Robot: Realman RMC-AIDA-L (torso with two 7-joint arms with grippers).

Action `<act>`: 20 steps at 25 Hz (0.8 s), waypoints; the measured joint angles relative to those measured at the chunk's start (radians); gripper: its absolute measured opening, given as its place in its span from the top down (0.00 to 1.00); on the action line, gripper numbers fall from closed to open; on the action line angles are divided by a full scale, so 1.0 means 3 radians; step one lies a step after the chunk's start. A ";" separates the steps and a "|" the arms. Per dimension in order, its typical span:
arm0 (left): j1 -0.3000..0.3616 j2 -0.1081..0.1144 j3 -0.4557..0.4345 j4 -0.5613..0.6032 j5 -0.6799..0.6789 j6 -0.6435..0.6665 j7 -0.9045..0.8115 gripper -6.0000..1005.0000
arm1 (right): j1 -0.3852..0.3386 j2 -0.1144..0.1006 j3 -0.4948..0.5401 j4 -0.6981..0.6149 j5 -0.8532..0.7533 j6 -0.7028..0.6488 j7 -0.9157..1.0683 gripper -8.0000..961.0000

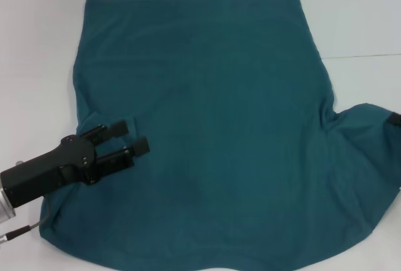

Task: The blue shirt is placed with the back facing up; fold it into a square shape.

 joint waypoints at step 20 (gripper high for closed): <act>0.0003 0.0000 -0.0004 -0.0004 0.0000 0.0000 -0.0026 0.13 | 0.0134 0.0004 -0.0037 0.0007 0.0177 -0.0327 -0.0364 0.98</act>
